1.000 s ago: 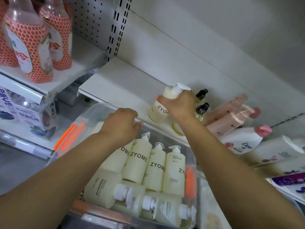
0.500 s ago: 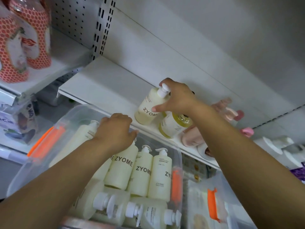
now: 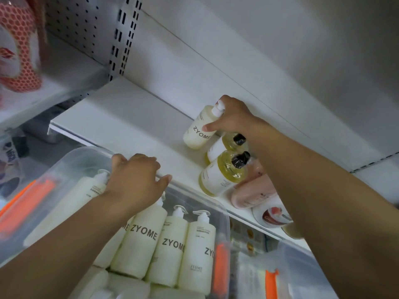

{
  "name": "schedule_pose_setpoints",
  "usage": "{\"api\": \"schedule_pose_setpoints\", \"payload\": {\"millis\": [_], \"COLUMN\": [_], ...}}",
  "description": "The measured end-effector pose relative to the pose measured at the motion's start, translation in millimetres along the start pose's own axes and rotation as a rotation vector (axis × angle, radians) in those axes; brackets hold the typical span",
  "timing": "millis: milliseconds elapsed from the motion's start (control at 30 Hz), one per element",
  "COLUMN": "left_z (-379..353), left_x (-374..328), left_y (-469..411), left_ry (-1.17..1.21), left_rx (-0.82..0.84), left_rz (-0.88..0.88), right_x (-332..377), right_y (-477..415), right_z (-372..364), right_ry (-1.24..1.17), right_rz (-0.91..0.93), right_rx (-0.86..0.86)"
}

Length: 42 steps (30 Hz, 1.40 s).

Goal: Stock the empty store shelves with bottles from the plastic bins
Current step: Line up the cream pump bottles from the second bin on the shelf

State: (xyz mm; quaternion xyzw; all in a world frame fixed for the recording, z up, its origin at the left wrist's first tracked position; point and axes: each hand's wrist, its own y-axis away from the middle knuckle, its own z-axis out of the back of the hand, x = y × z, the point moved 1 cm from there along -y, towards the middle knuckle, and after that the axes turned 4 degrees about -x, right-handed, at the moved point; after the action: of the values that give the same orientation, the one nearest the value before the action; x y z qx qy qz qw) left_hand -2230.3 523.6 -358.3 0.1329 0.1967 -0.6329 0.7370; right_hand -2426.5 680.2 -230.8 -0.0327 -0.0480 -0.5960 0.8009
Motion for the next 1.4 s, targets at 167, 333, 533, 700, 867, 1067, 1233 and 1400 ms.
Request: {"api": "schedule_pose_setpoints", "payload": {"millis": [167, 333, 533, 700, 867, 1067, 1233, 1400], "left_z": [-4, -3, -4, -4, -4, -5, 0, 7], "left_x": [6, 8, 9, 10, 8, 10, 6, -3], "left_y": [-1, -4, -1, 5, 4, 5, 10, 20], "left_ry": [0.067, 0.096, 0.09, 0.075, 0.078, 0.071, 0.118, 0.16], "left_rx": [-0.001, -0.009, 0.033, 0.048, 0.039, 0.036, -0.048, -0.077], "left_rz": [0.013, 0.01, 0.02, 0.006, 0.007, 0.0, -0.017, -0.05], "right_x": [-10, -16, -22, -33, -31, -18, 1, 21], "right_y": [-32, -52, -53, -53, -53, -44, -10, 75], "right_z": [-7, -12, -21, -21, -16, -15, -10, -5], "right_ry": [-0.007, 0.032, 0.082, -0.121, -0.106, 0.085, 0.144, 0.024], "right_rz": [-0.04, -0.085, -0.004, 0.033, 0.073, 0.073, 0.039, 0.103], "right_rx": [-0.058, -0.135, -0.282, -0.282, -0.266, -0.27, -0.271, -0.233]}}
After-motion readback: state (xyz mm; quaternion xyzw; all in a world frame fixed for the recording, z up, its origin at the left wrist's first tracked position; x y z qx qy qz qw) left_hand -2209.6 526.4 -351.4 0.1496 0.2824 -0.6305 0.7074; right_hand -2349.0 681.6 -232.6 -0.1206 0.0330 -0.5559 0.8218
